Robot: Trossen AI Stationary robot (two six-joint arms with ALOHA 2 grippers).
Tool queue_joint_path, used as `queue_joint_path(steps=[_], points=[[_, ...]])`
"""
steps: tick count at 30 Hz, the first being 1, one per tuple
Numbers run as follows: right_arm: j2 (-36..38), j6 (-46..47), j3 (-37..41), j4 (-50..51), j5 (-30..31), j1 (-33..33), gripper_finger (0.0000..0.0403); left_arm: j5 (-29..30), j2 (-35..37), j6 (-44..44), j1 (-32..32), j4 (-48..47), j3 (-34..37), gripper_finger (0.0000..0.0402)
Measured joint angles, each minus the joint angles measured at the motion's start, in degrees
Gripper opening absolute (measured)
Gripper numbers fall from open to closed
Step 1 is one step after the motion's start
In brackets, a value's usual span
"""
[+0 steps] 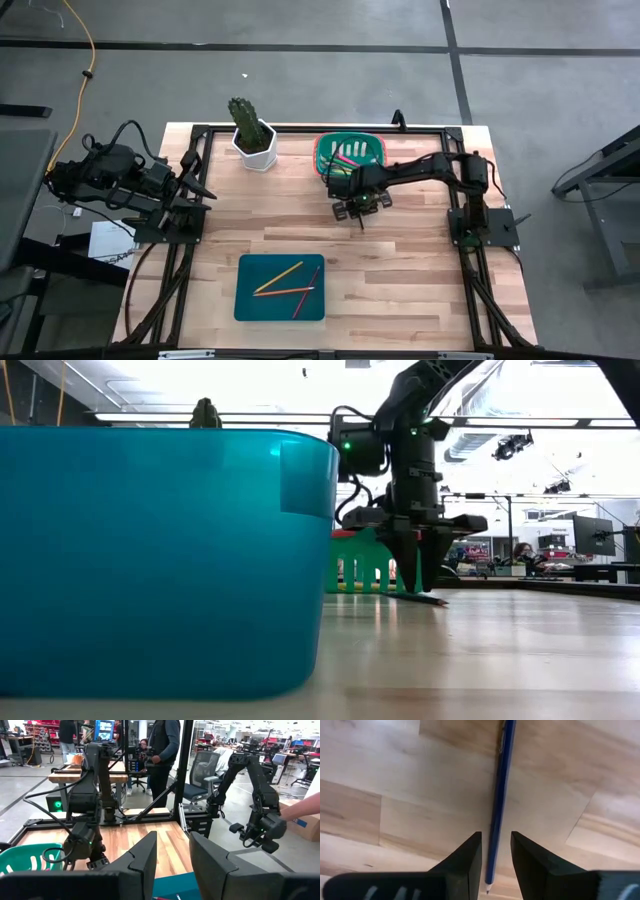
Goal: Sort pens & pencils
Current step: Put the blue pencil into the blue bin
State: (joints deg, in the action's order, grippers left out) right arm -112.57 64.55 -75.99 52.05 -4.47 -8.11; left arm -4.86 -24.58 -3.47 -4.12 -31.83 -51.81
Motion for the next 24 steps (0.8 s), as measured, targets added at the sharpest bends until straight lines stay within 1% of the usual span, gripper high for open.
queue_joint_path(steps=[18,24], points=[[-0.2,-1.6,0.0,0.4,0.3,-0.5,0.0093,0.6,0.0,0.0,0.0,0.4,0.0,0.0104],[-0.7,-1.6,-0.1,-1.0,-0.1,-0.5,0.0093,0.9,0.0,0.0,0.0,0.4,0.0,0.0104]])
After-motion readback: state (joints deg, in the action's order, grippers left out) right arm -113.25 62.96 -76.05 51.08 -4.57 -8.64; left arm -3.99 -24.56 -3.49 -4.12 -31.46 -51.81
